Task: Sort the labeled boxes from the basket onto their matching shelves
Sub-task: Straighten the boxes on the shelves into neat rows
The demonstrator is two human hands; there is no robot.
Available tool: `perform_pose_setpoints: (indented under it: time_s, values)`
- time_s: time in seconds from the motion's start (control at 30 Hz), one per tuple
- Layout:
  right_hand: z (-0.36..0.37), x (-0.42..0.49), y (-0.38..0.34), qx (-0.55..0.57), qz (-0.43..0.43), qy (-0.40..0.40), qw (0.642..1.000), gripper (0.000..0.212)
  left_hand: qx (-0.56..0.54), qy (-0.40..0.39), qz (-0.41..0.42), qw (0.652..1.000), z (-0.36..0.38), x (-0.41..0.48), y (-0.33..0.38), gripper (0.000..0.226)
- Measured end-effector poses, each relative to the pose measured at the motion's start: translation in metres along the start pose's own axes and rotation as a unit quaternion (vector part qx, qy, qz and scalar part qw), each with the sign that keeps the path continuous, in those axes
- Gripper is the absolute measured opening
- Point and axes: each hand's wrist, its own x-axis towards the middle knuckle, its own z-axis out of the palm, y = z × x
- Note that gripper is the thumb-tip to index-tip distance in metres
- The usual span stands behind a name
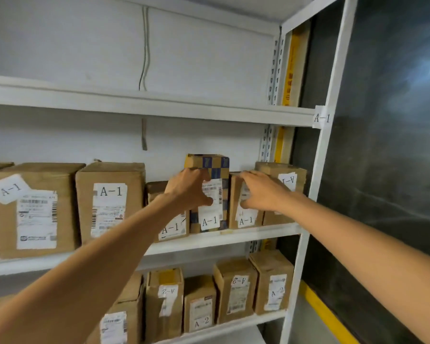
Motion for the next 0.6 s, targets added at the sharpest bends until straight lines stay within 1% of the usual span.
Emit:
perform_pose_setpoints:
  time_s: [0.1, 0.17, 0.23, 0.33, 0.4, 0.47, 0.53, 0.6]
  values:
    - [-0.019, 0.008, 0.063, -0.045, 0.028, 0.023, 0.998, 0.055, 0.010, 0.049, 0.031, 0.998, 0.016, 0.036, 0.036, 0.059]
    - [-0.026, 0.016, 0.099, -0.054, 0.042, 0.037, 0.997, 0.054, 0.018, 0.062, 0.062, 0.996, 0.029, 0.056, 0.057, 0.061]
    - [-0.029, 0.025, 0.128, -0.076, 0.045, 0.044, 0.995, 0.063, 0.043, 0.053, 0.079, 0.995, 0.043, 0.075, 0.074, 0.063]
    - [-0.022, 0.041, 0.159, -0.082, 0.046, 0.041, 0.995, 0.071, 0.074, 0.024, 0.083, 0.994, 0.063, 0.102, 0.088, 0.066]
    - [-0.016, 0.052, 0.171, -0.070, 0.038, 0.031, 0.996, 0.080, 0.107, 0.003, 0.078, 0.991, 0.075, 0.117, 0.093, 0.071]
    - [-0.008, 0.062, 0.180, -0.053, 0.022, 0.008, 0.998, 0.089, 0.133, -0.020, 0.056, 0.989, 0.087, 0.126, 0.095, 0.074]
    - [0.002, 0.066, 0.187, -0.005, 0.021, -0.013, 1.000, 0.091, 0.152, -0.037, 0.038, 0.987, 0.101, 0.129, 0.097, 0.075]
    - [0.012, 0.067, 0.195, 0.054, 0.026, -0.008, 0.998, 0.089, 0.176, -0.027, 0.037, 0.983, 0.114, 0.130, 0.098, 0.073]
